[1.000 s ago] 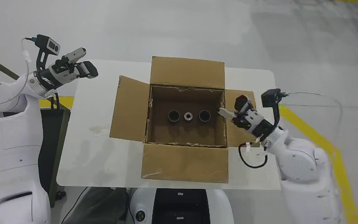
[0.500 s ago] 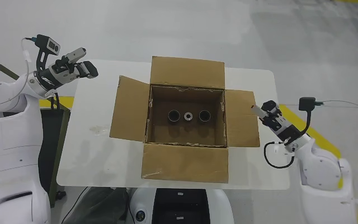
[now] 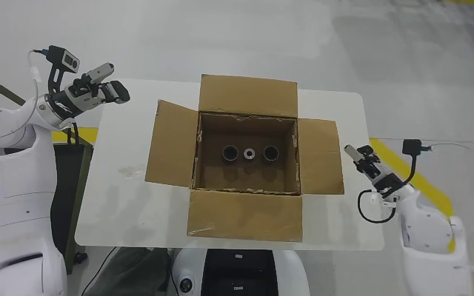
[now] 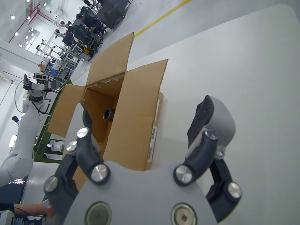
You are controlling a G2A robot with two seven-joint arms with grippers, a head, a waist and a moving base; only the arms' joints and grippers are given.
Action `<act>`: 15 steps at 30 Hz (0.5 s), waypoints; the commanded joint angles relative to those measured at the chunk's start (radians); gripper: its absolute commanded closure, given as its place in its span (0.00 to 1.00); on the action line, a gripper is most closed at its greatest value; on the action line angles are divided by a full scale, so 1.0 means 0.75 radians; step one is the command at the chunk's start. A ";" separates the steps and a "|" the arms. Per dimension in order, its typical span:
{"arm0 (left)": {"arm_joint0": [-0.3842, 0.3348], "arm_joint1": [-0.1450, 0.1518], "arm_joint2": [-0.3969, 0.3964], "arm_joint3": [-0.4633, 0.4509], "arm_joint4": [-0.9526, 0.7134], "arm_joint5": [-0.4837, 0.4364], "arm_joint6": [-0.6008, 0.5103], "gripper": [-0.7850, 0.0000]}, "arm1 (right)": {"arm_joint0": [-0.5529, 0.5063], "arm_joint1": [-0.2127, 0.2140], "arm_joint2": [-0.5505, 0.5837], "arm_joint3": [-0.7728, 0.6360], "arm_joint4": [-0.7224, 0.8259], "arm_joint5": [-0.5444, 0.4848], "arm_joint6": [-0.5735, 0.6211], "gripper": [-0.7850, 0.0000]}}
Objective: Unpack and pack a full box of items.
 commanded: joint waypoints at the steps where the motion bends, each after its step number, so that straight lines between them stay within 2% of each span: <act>1: 0.000 0.000 0.000 0.000 0.000 0.000 0.000 0.00 | 0.014 0.005 -0.015 0.008 0.016 0.026 0.063 0.00; 6: 0.000 0.000 0.000 0.000 0.000 0.000 0.000 0.00 | 0.046 0.013 -0.038 0.042 0.063 0.058 0.144 0.00; 15: 0.000 0.000 0.000 0.000 0.000 0.000 0.000 0.00 | 0.072 0.027 -0.069 0.052 0.172 0.010 0.211 0.00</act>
